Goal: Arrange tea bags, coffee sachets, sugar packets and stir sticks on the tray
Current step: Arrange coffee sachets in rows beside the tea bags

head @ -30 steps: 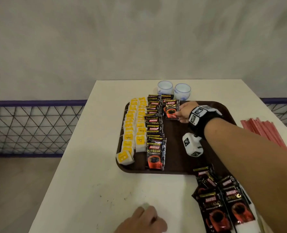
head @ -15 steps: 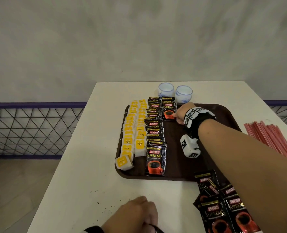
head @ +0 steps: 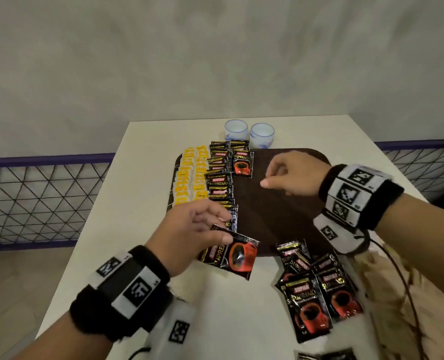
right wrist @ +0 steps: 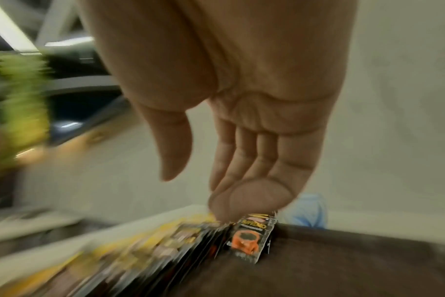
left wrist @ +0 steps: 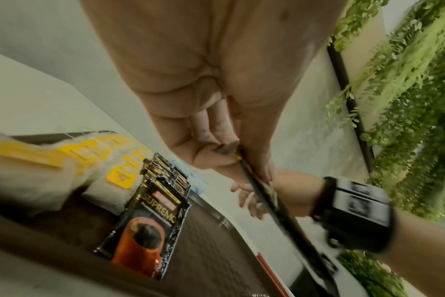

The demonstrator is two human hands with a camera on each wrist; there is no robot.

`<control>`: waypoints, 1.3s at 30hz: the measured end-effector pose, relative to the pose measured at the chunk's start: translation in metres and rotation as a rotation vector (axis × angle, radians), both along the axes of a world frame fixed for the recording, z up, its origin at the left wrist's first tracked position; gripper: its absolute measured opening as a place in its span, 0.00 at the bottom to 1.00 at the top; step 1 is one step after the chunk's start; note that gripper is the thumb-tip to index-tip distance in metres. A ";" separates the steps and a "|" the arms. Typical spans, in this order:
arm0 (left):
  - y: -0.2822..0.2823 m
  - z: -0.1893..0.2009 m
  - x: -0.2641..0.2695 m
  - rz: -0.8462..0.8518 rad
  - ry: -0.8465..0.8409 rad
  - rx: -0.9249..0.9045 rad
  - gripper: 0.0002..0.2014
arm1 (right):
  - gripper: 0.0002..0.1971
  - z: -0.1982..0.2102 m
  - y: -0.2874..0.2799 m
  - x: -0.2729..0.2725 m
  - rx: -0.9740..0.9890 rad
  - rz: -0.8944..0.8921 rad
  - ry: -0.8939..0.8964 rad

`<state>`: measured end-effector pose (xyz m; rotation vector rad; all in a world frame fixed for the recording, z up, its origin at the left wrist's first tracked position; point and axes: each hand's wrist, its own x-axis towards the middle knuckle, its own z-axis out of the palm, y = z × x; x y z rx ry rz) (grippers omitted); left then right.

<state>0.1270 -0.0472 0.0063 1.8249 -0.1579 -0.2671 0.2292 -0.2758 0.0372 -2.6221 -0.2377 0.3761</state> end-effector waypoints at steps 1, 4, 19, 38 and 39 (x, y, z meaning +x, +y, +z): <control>-0.006 -0.001 0.001 -0.012 0.013 -0.011 0.15 | 0.14 0.006 -0.008 -0.025 -0.121 0.088 0.019; -0.021 -0.005 -0.004 -0.065 0.069 -0.029 0.18 | 0.22 0.004 -0.035 -0.091 -0.336 0.180 0.153; -0.038 -0.007 -0.017 -0.008 0.088 0.151 0.15 | 0.09 -0.070 -0.061 -0.089 0.217 -0.161 0.104; 0.001 0.008 0.002 0.068 0.121 0.088 0.10 | 0.12 -0.084 0.015 0.090 0.512 -0.587 0.007; 0.003 0.009 0.002 0.056 0.102 0.108 0.10 | 0.13 -0.088 0.016 0.096 0.527 -0.614 0.026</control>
